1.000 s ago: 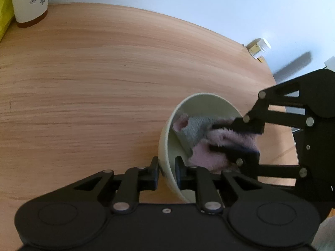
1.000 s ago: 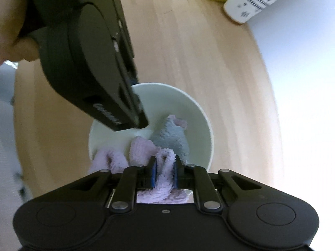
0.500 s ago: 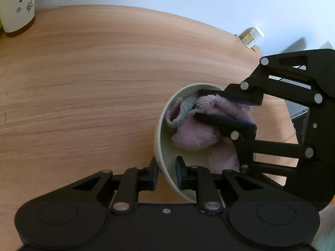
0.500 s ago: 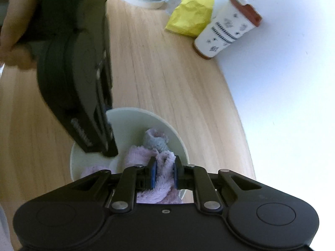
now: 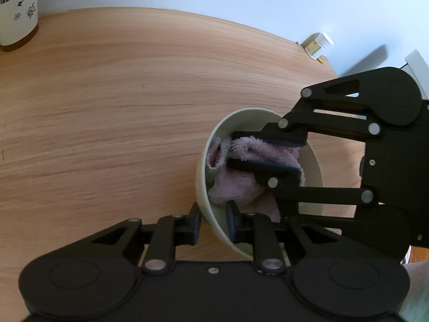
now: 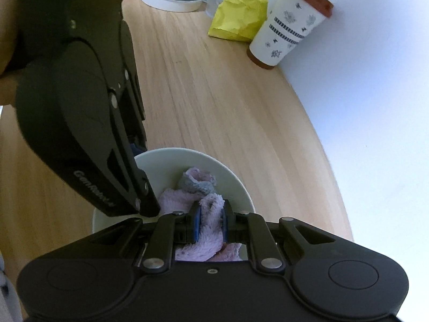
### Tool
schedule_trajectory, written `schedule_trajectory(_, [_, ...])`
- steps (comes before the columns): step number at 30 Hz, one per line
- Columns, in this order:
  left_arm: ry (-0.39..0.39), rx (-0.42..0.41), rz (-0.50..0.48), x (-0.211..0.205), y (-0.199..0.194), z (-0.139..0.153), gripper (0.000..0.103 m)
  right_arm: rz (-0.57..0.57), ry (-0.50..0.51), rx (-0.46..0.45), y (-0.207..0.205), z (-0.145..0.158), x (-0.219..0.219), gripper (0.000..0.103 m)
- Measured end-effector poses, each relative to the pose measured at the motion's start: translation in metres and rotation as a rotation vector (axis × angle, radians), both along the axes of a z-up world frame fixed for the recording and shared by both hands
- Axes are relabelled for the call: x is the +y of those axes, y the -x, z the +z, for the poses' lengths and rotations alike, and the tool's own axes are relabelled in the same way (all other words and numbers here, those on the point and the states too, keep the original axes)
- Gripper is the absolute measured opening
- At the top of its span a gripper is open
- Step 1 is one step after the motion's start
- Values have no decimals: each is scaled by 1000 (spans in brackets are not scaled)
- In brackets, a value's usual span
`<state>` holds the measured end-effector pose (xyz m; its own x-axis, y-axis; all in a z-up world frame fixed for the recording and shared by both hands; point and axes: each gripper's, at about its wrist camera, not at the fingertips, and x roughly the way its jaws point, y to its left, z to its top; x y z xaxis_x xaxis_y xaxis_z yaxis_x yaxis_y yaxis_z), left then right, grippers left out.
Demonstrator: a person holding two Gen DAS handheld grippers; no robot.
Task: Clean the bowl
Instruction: 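Scrub the cloth across the bowl's inner bottom with the right gripper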
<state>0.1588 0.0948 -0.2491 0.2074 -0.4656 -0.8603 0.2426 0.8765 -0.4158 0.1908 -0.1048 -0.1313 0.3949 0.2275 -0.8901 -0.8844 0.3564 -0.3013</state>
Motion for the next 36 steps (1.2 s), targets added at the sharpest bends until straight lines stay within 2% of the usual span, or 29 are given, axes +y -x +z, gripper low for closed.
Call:
schedule_trajectory(4, [18, 14, 12, 3, -1, -1, 19, -46, -21, 84, -8, 1, -5, 16])
schedule_trajectory(8, [101, 73, 98, 17, -4, -7, 19, -89, -43, 185, -16, 2, -12, 18])
schedule_trajectory(11, [130, 67, 138, 23, -1, -6, 19, -83, -39, 232, -17, 1, -15, 18])
schedule_trajectory(17, [196, 63, 237, 33, 0, -2, 23, -147, -87, 362, -30, 2, -28, 18])
schedule_trajectory(20, [220, 48, 286, 37, -1, 3, 28, -248, -169, 476, -42, 7, -39, 18])
schedule_trajectory(25, [274, 50, 352, 44, -2, 4, 32, -381, -317, 597, -54, 12, -56, 18])
schedule_trajectory(30, [276, 28, 379, 47, -5, 10, 32, -506, -455, 729, -56, 7, -71, 18])
schedule_trajectory(36, [246, 38, 388, 41, -8, 7, 32, -517, -439, 771, -50, -6, -67, 18])
